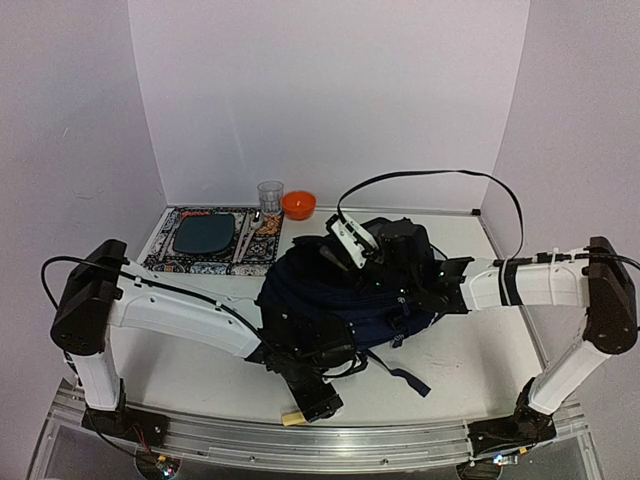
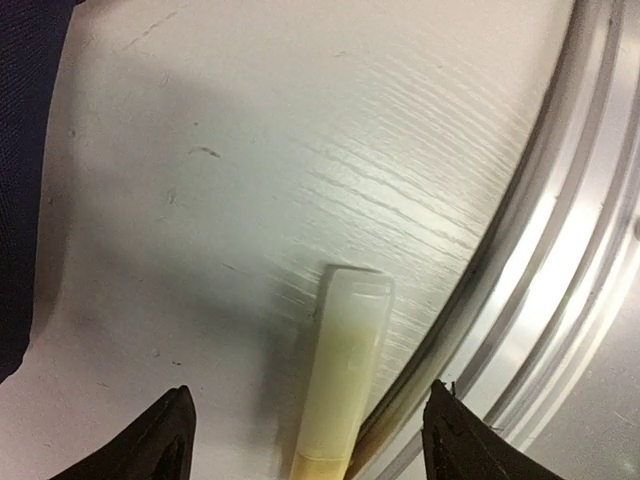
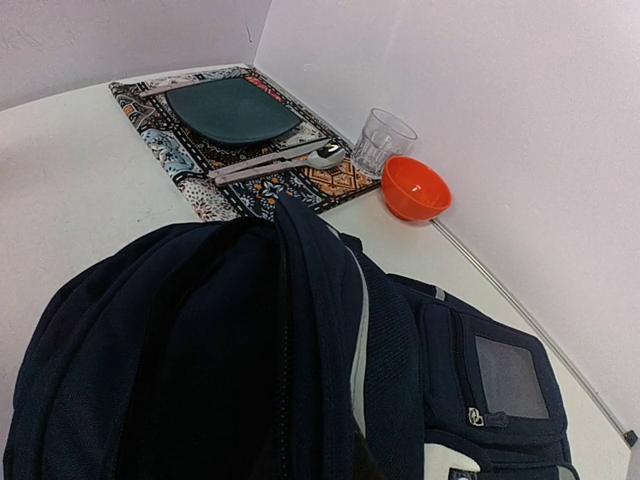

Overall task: Pack the student bag
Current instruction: Pick up the pen at the corner of the board.

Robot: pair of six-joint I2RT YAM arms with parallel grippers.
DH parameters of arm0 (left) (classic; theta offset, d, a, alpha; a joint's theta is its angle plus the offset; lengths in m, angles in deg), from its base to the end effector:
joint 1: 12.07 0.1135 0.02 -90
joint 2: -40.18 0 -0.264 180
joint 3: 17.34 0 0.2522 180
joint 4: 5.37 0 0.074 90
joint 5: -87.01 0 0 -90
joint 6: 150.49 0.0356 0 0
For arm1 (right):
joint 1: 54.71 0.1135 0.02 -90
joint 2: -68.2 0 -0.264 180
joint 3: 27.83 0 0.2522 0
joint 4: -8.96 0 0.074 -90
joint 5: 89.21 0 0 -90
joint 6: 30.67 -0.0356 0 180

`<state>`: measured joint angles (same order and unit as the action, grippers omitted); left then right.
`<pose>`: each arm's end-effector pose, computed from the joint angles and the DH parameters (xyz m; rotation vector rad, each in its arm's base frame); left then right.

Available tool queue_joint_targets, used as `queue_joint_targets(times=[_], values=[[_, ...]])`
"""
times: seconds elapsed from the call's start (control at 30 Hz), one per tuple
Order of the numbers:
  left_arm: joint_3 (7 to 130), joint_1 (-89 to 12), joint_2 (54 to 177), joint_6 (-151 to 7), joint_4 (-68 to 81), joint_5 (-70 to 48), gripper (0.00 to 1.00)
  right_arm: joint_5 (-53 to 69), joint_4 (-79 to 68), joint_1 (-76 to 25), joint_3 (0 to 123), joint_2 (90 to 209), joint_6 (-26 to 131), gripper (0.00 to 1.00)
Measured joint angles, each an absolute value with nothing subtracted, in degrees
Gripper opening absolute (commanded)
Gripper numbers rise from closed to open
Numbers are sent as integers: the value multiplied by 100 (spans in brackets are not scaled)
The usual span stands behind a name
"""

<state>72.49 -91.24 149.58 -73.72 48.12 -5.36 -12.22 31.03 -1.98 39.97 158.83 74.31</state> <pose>0.0694 -0.3708 0.1732 1.6104 2.4660 -0.3587 0.2268 0.2848 0.2782 -0.7343 1.4144 0.3347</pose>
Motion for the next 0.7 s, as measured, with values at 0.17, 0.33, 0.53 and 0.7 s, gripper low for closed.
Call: queue_joint_targets(times=[0.17, 0.33, 0.53, 0.7], values=[[7412, -9128, 15229, -7278, 5016, -349, 71, -1220, 3077, -198, 3997, 15881, 7416, 0], [7442, -9180, 15401, -7226, 5135, -284, 68, -1222, 3075, -198, 3997, 15881, 7379, 0], [7442, -9237, 15519, -7251, 5329, -130, 46, -1224, 3073, -198, 3997, 15881, 7308, 0], [7437, -9249, 15523, -7412, 5416, 139, 32, -1227, 3070, -202, 3997, 15881, 7276, 0]])
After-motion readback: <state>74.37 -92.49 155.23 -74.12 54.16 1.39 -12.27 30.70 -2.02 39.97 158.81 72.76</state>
